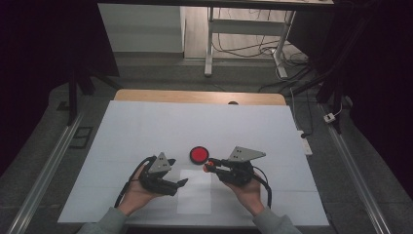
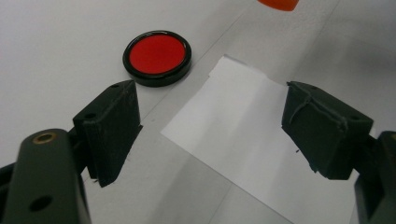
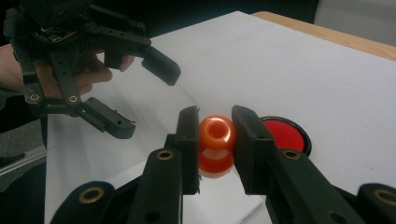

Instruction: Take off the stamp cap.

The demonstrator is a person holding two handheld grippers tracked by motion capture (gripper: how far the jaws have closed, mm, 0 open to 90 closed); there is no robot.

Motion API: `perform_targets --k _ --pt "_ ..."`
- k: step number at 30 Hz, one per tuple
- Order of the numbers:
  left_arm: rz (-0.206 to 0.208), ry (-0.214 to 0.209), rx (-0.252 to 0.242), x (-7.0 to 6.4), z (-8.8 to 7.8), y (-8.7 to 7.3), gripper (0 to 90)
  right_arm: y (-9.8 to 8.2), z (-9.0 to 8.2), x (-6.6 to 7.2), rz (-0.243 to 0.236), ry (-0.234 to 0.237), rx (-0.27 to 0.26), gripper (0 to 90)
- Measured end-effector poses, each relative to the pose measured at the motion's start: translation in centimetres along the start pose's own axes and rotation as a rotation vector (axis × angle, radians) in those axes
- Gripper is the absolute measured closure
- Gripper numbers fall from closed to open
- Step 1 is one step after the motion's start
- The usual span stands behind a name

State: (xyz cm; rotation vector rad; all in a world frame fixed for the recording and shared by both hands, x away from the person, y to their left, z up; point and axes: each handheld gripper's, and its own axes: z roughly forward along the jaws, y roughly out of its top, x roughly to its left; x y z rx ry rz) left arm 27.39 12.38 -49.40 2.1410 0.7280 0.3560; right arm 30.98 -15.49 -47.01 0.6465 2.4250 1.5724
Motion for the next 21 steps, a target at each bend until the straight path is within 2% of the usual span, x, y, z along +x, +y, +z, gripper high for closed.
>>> perform_targets --k 21 --pt "0.034 -0.052 -0.002 -1.3 2.1 2.0 20.8 0.1 0.1 0.1 0.004 0.009 -0.008 71.6"
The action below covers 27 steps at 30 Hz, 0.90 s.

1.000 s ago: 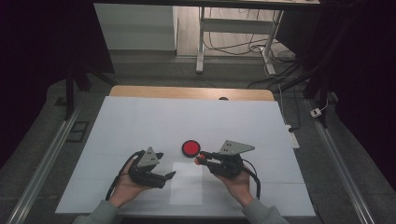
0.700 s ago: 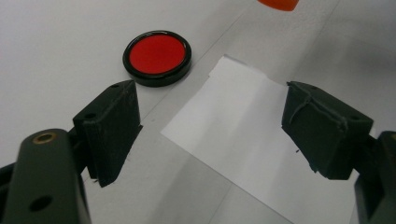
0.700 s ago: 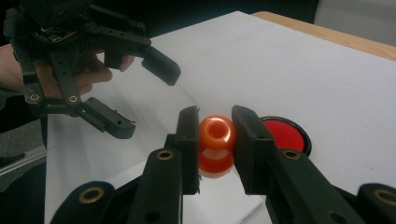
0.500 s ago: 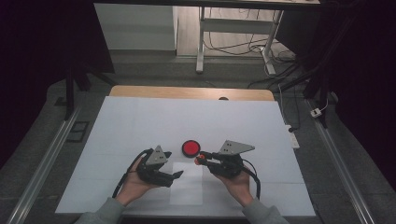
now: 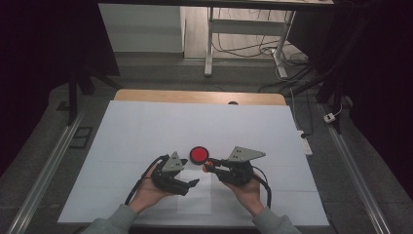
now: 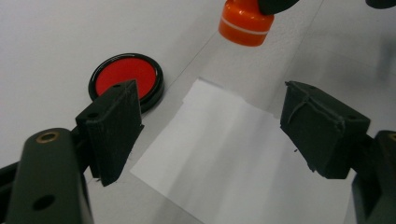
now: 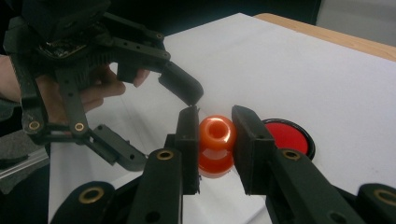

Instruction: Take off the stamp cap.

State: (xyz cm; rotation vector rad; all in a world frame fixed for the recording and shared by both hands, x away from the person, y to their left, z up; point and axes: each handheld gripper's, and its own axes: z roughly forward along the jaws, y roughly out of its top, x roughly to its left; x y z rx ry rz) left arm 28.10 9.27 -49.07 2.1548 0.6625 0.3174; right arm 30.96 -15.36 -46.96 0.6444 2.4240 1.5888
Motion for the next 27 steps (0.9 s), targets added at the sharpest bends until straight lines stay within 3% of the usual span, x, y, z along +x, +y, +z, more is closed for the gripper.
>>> perform_targets --k 19,27 --pt "0.016 -0.011 0.007 -0.3 1.1 1.0 23.8 0.2 1.4 0.6 0.008 0.013 0.004 71.6" --pt "0.018 -0.001 0.029 -0.8 2.0 1.2 29.9 0.4 1.7 0.5 0.002 0.018 0.002 71.6"
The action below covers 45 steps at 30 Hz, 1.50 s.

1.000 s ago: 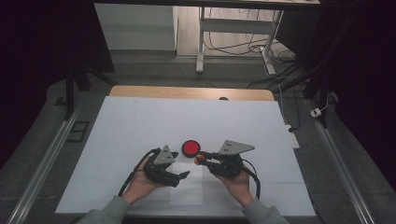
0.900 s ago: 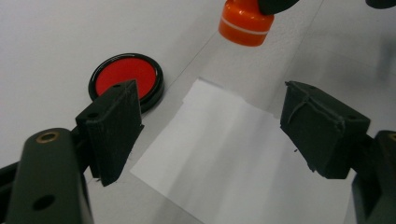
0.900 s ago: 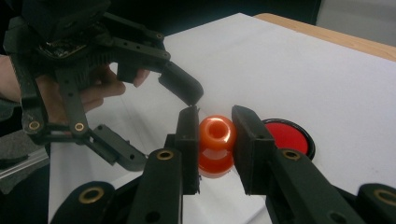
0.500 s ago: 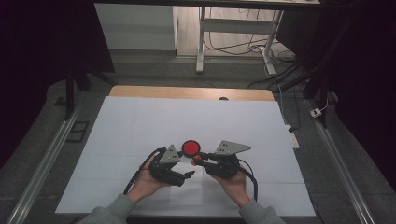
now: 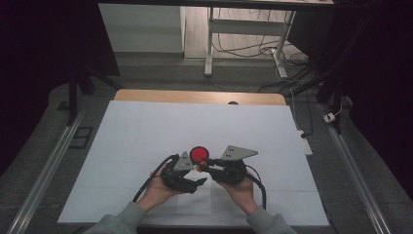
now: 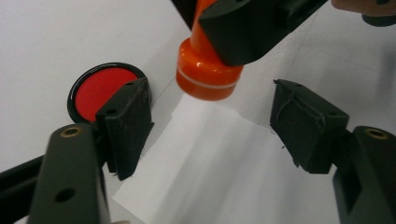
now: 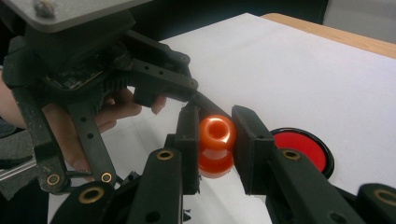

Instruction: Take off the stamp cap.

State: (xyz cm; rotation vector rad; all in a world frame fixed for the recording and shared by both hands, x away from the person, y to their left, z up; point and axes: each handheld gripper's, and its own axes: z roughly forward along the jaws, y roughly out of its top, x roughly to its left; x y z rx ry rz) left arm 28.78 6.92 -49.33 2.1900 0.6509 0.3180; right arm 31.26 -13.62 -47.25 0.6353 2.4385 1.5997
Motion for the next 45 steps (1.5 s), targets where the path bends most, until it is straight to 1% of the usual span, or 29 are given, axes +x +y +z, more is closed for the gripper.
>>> perform_targets --k 8,13,17,26,39,45 --pt "-0.002 0.015 -0.014 0.04 0.05 0.17 36.1 -0.03 0.01 -0.03 -0.001 0.000 0.002 71.6" --pt "0.008 0.027 -0.018 0.04 0.08 0.18 43.5 -0.06 0.01 -0.10 0.000 -0.002 0.003 71.6" --pt "0.015 0.033 -0.024 0.00 0.10 0.22 47.7 -0.09 0.04 -0.07 0.000 -0.001 0.007 71.6" --pt "0.025 0.038 -0.022 -0.12 0.27 0.24 52.4 -0.11 0.02 -0.09 -0.001 0.002 0.007 71.6" --pt "0.043 0.047 -0.023 -0.35 0.39 0.23 61.6 -0.21 0.13 -0.01 0.002 0.006 0.010 71.6" --pt "0.053 0.051 -0.015 -0.37 0.45 0.21 62.4 -0.22 0.11 -0.02 0.001 0.006 0.015 71.6"
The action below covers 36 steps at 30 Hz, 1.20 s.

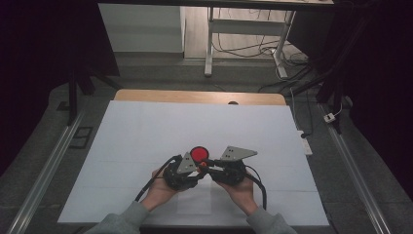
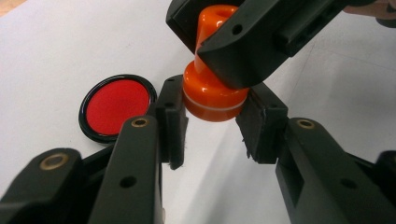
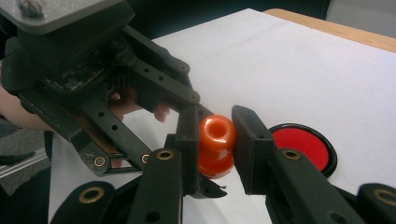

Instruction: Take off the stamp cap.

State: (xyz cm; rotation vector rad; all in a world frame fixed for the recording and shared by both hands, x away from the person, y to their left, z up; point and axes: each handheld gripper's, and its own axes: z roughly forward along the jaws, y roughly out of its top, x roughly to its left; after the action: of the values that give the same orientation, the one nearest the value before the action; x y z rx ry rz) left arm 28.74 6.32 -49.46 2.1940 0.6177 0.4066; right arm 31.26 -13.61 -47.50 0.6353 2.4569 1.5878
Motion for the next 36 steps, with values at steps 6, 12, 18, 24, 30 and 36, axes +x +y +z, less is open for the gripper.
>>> perform_targets --k 6,12,18,24,30,36 --pt "0.002 0.002 0.003 -0.04 0.05 -0.02 62.8 -0.01 0.00 0.02 -0.001 0.000 -0.001 71.6" --pt "0.007 0.002 0.005 -0.02 0.03 -0.04 63.4 -0.03 0.03 0.05 0.000 0.000 -0.001 71.7" --pt "0.014 0.005 0.001 -0.05 -0.01 -0.07 63.9 -0.04 -0.01 0.09 -0.001 -0.002 -0.005 71.7" --pt "0.021 0.010 0.003 -0.13 -0.05 -0.09 64.6 -0.05 -0.05 0.17 -0.007 -0.004 -0.011 71.9" --pt "0.025 0.005 0.003 -0.11 -0.08 -0.16 64.9 -0.11 -0.01 0.30 -0.015 -0.007 -0.010 72.0" --pt "0.023 -0.003 0.003 -0.07 -0.12 -0.24 65.1 -0.12 0.00 0.47 -0.027 -0.014 -0.016 72.1"
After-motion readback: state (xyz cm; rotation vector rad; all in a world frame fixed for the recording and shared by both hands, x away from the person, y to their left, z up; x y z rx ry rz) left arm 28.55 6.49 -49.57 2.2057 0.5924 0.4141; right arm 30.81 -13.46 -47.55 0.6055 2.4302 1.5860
